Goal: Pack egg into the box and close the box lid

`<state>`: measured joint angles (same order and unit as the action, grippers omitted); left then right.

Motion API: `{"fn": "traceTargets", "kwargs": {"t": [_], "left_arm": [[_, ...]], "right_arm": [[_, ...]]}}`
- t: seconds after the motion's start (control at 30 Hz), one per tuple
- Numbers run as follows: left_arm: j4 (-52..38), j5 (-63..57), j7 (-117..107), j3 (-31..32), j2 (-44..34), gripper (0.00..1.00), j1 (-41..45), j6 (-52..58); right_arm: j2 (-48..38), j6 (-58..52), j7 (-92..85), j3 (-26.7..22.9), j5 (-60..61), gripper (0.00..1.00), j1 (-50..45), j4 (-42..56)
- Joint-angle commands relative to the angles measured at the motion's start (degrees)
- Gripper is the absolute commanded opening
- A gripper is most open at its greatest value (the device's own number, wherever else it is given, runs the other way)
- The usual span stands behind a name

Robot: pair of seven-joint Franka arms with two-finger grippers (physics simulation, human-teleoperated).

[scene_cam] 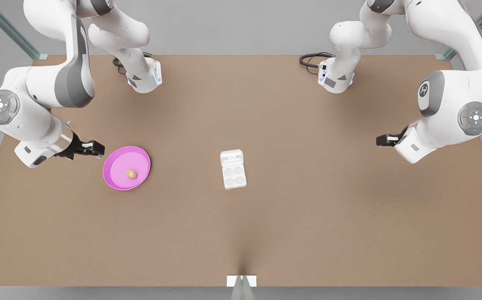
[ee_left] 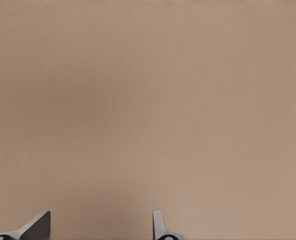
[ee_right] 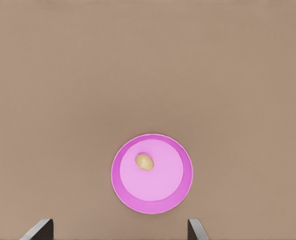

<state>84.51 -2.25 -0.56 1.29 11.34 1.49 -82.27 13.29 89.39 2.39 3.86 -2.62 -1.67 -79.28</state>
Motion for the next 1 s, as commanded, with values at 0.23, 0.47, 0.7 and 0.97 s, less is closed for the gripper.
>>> {"fn": "traceTargets", "kwargs": {"t": [0.23, 0.47, 0.7, 0.97], "left_arm": [[0.0, -0.1, -0.4, 0.1, 0.1, 1.0, 0.2, -4.5], [0.0, -0.1, -0.4, 0.1, 0.1, 1.0, 0.2, -4.5], [0.0, -0.1, -0.5, 0.1, 0.2, 1.0, 0.2, -4.5], [0.0, -0.1, -0.5, 0.1, 0.3, 1.0, 0.3, -4.7]], "right_arm": [[4.8, 22.3, 61.0, -0.9, 0.0, 1.0, 1.6, -18.8], [4.0, 27.3, 0.7, -0.6, -1.3, 1.0, 0.7, -25.6], [4.8, 41.2, -80.1, -0.4, -5.2, 1.0, 2.6, -33.5], [4.9, 45.9, -114.5, 0.4, -3.6, 1.0, 2.5, -40.5]]}}
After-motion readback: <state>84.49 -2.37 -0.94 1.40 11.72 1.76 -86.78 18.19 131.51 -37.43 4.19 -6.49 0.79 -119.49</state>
